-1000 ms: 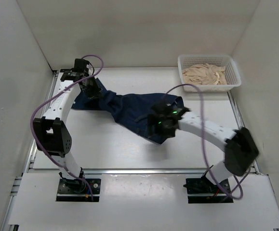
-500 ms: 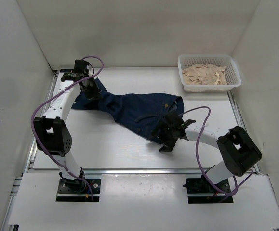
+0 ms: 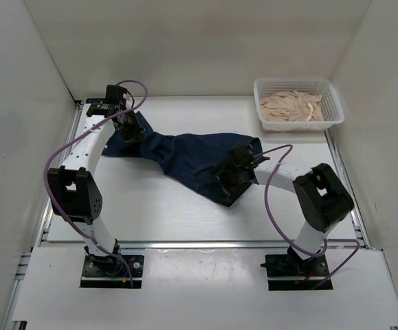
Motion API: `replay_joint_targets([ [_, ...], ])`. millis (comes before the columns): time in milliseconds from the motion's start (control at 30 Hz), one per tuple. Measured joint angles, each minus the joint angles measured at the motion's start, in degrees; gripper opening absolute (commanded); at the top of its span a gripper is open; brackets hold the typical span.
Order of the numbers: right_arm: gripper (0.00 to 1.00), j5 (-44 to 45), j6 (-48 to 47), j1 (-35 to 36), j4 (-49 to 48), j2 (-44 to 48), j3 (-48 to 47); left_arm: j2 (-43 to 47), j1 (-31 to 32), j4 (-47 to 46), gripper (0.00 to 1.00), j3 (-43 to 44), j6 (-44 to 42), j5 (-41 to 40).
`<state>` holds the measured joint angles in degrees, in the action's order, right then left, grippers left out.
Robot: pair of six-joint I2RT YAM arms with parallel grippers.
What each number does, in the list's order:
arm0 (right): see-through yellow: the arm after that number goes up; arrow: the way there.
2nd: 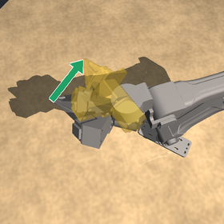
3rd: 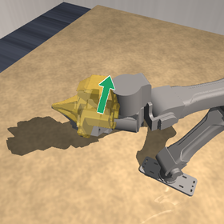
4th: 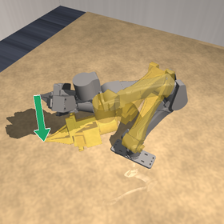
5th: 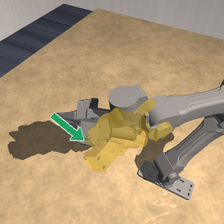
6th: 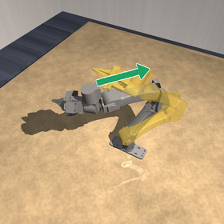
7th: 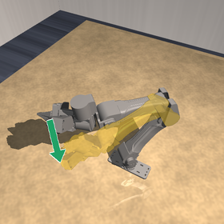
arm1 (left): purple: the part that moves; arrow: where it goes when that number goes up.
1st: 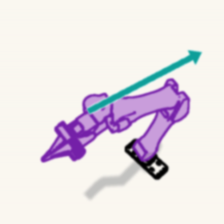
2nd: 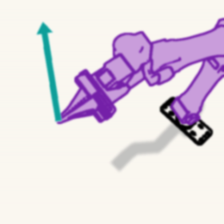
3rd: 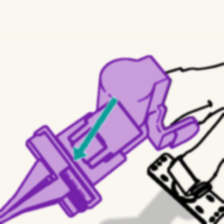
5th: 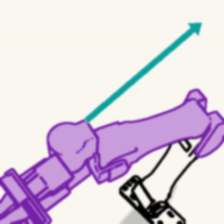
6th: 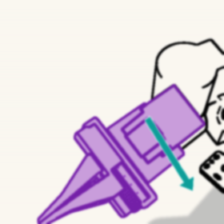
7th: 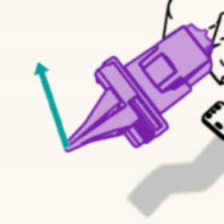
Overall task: Fold and stack the trousers
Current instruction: Flatten the trousers out
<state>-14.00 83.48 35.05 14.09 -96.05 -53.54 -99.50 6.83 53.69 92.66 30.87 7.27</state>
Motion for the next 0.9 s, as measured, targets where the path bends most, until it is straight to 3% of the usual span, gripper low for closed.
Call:
replay_joint_targets([
  [33, 0.90, -0.1, 0.4, -0.3, 0.0, -1.6, 0.0, 0.0, 0.0, 0.1, 0.10, 0.0, 0.0, 0.0],
  [133, 0.70, -1.3, 1.8, -1.2, 0.2, -4.3, -0.2, 0.0, 0.0, 0.3, 0.10, 0.1, 0.0, 0.0],
  [167, 0.42, -1.4, 1.9, -1.5, 0.5, -4.6, -0.4, 0.0, 0.0, 0.3, 0.10, 0.1, 0.0, 0.0],
  [200, 0.28, -1.1, 1.2, -1.9, 1.1, -5.3, -1.0, 0.0, 0.0, 0.3, 0.10, 0.1, 0.0, 0.0],
  [300, 0.00, -1.1, 0.3, -3.6, 2.8, -8.4, -3.5, 0.1, 0.0, 0.5, 0.10, 0.1, 0.0, -0.1],
  [467, 0.00, 1.9, -1.9, -5.9, 6.4, -6.2, -3.7, 0.3, 0.0, 1.1, 0.10, 0.2, 0.0, -0.5],
  [733, 0.00, 8.7, -8.0, -10.2, 14.1, 4.9, -8.0, 0.9, 0.0, 1.6, 0.10, 3.1, 0.0, -0.5],
  [767, 0.06, 9.2, -9.3, -10.4, 14.4, 6.1, -8.1, 1.2, 0.0, 1.6, 0.10, 3.1, 0.0, -0.4],
  [833, 0.44, 9.0, -13.5, -10.6, 14.6, 7.6, -8.2, 1.8, 0.0, 1.8, 0.10, 3.1, 0.0, -0.4],
  [900, 0.52, 8.4, -20.8, -9.6, 17.7, 5.0, -12.7, 2.4, 0.1, 1.8, 0.10, 3.1, 0.0, -0.4],
])
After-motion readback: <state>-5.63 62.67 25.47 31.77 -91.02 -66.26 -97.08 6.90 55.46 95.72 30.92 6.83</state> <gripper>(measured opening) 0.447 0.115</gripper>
